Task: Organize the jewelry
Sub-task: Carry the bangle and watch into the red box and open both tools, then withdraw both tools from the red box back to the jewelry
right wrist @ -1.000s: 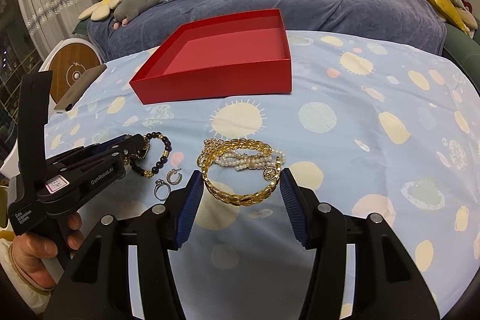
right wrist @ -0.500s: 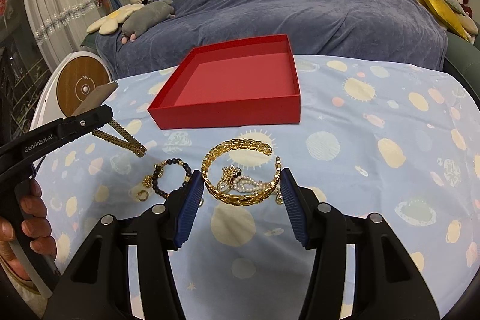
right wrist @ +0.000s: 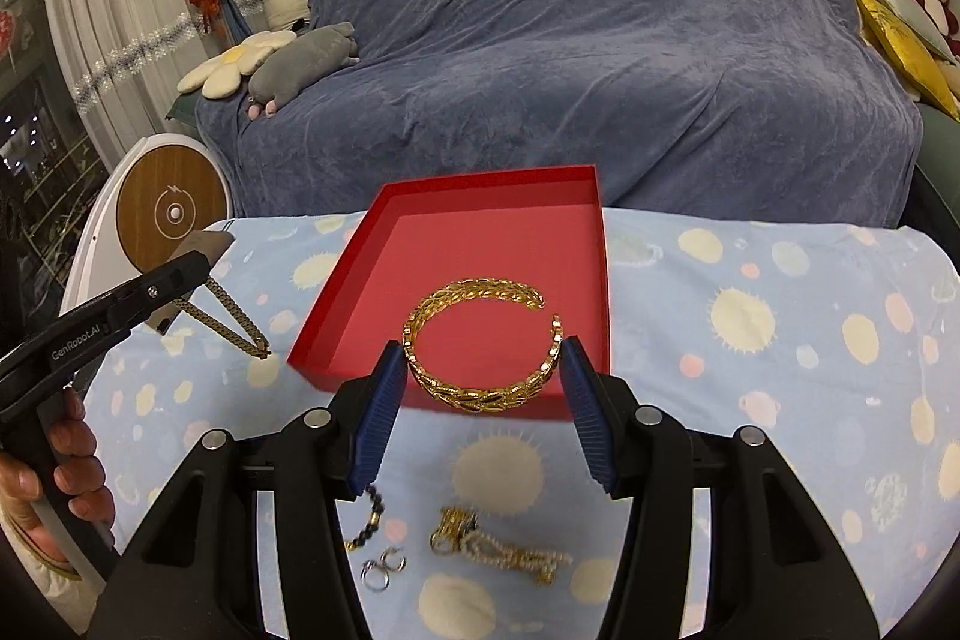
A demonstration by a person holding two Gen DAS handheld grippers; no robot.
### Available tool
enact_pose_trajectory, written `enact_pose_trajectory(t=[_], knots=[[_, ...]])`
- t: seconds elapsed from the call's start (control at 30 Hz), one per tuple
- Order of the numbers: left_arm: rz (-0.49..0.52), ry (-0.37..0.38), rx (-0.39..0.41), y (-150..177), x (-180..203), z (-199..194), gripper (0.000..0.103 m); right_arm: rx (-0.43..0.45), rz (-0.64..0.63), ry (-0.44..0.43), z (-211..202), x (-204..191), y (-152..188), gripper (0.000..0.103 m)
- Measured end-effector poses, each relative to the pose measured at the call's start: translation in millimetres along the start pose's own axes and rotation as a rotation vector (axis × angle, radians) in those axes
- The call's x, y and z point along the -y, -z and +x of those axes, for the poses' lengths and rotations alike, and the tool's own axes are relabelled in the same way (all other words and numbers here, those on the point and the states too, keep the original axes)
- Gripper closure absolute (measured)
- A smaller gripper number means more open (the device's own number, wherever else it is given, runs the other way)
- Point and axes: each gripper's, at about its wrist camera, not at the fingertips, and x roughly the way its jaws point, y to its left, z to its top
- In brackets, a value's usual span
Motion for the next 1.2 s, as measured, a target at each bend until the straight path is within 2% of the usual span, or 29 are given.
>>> enact_pose_trajectory(t=[0.27, 0.53, 0.7, 0.73, 0.77, 0.8, 0.83, 0.87, 1.0, 1.1, 1.2], knots=[[0.004, -0.011, -0.041, -55.3, 3.1, 97.9, 0.083, -0.077, 0.049, -0.026, 100.6, 22.0, -67.2, 0.052], [-0.006, -0.049, -0.102, -77.2, -4.2, 183.6, 0.083, -0.168, 0.052, 0.01, 175.8, 39.6, -85.5, 0.052], [0.005, -0.108, -0.131, -75.8, -6.4, 211.2, 0.082, -0.223, 0.051, 0.032, 199.4, 48.2, -89.5, 0.051], [-0.005, -0.123, -0.124, -75.0, -8.1, 212.4, 0.08, -0.219, 0.053, 0.027, 198.2, 47.7, -89.3, 0.049], [-0.017, -0.134, -0.119, -74.6, -9.8, 212.8, 0.073, -0.211, 0.055, 0.023, 195.8, 47.2, -88.9, 0.048], [-0.029, -0.14, -0.117, -74.3, -11.6, 211.8, 0.06, -0.196, 0.053, 0.032, 191.8, 46.5, -88.7, 0.042], [-0.042, -0.141, -0.112, -74.4, -13.7, 208.2, 0.055, -0.173, 0.045, 0.044, 185.1, 44.9, -87.9, 0.035], [-0.051, -0.143, -0.104, -74.8, -16.2, 204.3, 0.048, -0.149, 0.038, 0.049, 174.9, 43.2, -86.8, 0.033], [-0.038, -0.143, -0.076, -73.2, -21.6, 170.4, 0.044, -0.108, 0.052, 0.013, 133.6, 45.5, -78.4, 0.033], [-0.039, -0.136, -0.049, -62.9, -25.2, 129.5, 0.034, -0.087, 0.057, -0.009, 92.5, 43.5, -65.3, 0.033], [-0.039, -0.14, -0.031, -42.9, -28.1, 84.6, 0.031, -0.058, 0.033, -0.007, 49.9, 36.9, -42.6, 0.03]])
